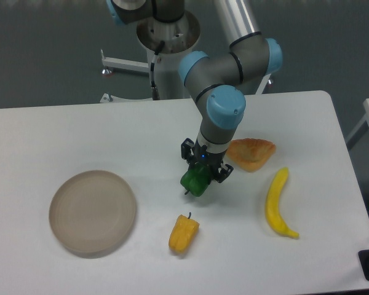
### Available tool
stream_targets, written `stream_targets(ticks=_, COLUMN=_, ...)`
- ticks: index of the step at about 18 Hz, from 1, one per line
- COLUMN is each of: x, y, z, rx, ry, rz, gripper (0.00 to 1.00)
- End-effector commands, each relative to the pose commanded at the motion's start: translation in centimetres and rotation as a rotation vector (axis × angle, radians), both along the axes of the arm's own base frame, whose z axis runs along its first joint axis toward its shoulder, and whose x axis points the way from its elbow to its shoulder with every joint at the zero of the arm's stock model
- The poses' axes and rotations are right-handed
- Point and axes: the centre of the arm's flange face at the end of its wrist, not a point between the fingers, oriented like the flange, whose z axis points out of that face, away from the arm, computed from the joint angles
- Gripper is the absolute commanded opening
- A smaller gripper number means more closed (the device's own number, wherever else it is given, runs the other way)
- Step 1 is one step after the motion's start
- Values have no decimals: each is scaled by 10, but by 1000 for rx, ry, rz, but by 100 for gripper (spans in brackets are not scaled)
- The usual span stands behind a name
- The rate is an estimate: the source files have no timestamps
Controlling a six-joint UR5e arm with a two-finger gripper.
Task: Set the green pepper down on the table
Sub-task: 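Lower the green pepper onto the table beside the yellow pepper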
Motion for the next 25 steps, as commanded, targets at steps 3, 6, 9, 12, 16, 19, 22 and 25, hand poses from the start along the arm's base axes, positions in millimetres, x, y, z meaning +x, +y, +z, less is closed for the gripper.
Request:
stream_targets(ticks=3, x=-4, y=-3, z=-1, rx=5, ry=-6, rz=-26, gripper=38)
stream_targets(ticks=6, x=-3, y=-4, z=-5, rx=0, ry=-11, rz=-31, gripper=39)
stream_targets(ticks=9, x=-5, y=-5, z=-7, rx=2, ry=-10, rz=-56, gripper=39)
stream_targets(ticks=12, x=-5, y=-5, z=-9, rx=0, ry=-10, rz=-61, gripper=39)
stream_targets(ticks=16, x=-5, y=-5, z=-9, rx=-1, ry=-13, rz=-61, gripper=39)
stream_targets(ticks=19, x=-5, y=-5, z=-11, rx=-5, ry=-14, rz=-61, gripper=41)
stream_targets(ticks=22, x=-6, y=-5, z=-11, rx=-5, ry=-17, rz=-59, gripper=41)
stream_targets(ticks=25, x=-11, y=-8, z=-11, rx=-6, ry=-15, rz=-50, gripper=43)
